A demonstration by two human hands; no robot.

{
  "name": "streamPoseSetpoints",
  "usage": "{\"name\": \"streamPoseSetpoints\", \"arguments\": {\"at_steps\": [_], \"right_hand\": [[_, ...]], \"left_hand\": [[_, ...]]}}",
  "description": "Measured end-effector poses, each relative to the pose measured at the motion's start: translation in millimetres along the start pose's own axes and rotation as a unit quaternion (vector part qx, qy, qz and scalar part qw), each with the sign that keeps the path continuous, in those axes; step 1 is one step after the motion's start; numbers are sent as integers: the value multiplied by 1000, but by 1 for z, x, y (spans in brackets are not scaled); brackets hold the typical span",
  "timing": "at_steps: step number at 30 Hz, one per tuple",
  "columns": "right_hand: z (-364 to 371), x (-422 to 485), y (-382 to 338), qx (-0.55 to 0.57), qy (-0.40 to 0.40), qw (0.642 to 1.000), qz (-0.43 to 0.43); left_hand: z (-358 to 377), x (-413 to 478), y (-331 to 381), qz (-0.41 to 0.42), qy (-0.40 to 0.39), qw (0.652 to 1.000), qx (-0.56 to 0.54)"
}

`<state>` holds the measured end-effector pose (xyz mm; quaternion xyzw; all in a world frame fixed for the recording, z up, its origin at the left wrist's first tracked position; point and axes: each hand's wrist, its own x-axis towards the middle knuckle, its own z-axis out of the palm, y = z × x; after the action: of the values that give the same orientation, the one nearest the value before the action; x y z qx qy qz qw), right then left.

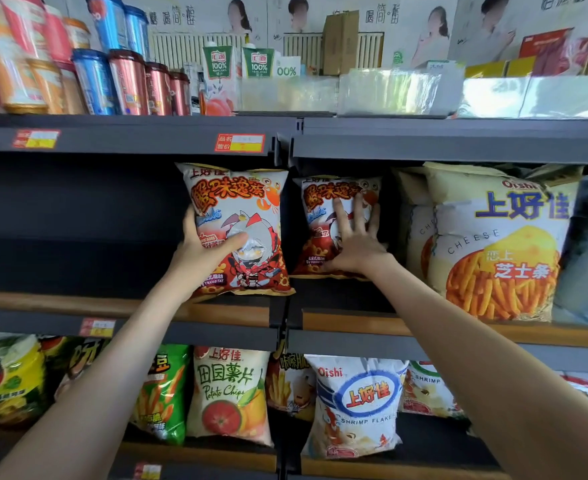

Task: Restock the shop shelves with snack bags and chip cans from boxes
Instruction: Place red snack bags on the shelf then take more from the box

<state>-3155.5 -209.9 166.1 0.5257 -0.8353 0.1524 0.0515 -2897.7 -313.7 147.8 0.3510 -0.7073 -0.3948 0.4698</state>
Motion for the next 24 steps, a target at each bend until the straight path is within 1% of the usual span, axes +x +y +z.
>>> {"name": "streamPoseSetpoints", "arguments": {"at_steps": [3,5,6,9,13,16,21,24], "right_hand": [[-7,3,-2,-31,8,998,-51],[-5,5,-5,-68,10,993,-96],[-2,6,-5,-86,8,991,-105],[2,11,-4,-100,11,991,-91],[11,15,1,-102,50,992,-62],[16,20,8,-123,72,989,-35],[8,23,14,-100,24,994,-23],[0,17,9,-55,20,998,-26]], "left_hand": [[-5,0,5,4,4,1000,21],[-6,1,6,6,6,1000,29],[-5,1,6,7,8,1000,29],[0,3,2,16,16,999,29],[3,3,0,18,21,999,27],[1,4,0,21,22,999,26],[3,2,-3,10,-4,1000,-11],[6,2,-3,-12,-26,999,-44]]}}
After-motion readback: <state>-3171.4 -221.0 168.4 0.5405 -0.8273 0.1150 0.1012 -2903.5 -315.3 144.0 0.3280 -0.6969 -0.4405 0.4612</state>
